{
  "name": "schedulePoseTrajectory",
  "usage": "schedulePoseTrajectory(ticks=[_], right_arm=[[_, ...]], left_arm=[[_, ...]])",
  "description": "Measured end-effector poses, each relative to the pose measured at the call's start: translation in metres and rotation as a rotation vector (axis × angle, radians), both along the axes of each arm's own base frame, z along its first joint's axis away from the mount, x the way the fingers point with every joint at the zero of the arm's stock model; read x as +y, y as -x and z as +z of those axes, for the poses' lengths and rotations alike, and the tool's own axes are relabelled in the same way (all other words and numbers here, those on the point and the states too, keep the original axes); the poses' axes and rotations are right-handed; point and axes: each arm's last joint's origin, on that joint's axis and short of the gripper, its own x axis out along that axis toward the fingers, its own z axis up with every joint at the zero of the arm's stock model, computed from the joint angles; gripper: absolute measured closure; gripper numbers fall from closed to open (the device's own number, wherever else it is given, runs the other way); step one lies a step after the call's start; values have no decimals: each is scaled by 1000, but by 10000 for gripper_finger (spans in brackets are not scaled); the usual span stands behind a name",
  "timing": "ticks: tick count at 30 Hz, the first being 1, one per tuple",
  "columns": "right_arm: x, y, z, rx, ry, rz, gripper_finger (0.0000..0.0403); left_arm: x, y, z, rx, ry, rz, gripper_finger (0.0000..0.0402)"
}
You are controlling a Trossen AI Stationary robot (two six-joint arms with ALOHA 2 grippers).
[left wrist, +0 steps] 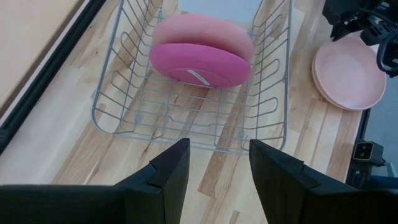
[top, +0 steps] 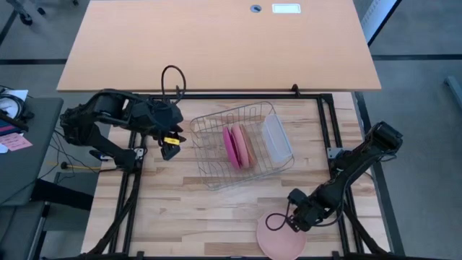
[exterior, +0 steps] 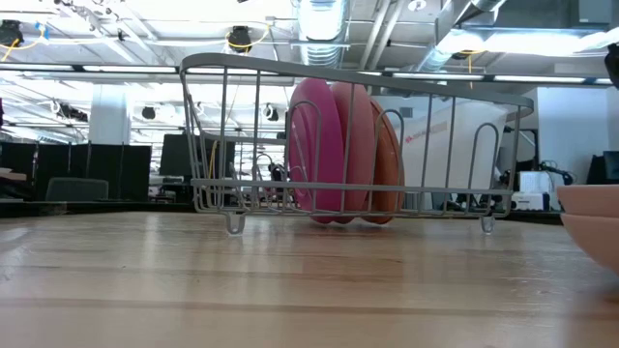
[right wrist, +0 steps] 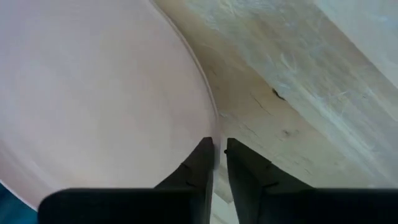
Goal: Sort dishes
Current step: Put the top beige plate in the dish rack
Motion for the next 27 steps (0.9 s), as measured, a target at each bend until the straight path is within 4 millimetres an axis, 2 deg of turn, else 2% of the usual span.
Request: schedulePoseTrajectory(ticks=[4, 9, 20, 27], right_arm=[[-3, 3, -1, 33, 32, -1, 361], [-9, 2, -1, 55, 55, -16, 395], [-38, -20, 0, 51, 70, -122, 401], [-61, -29, 14, -6, 51, -112, 402]], left_arm=[[0, 0, 0, 0, 2, 0, 240], [0, 0, 0, 0, 2, -1, 240], [1, 0, 0, 0, -4, 4, 240], [1, 0, 0, 0, -6, 5, 240]])
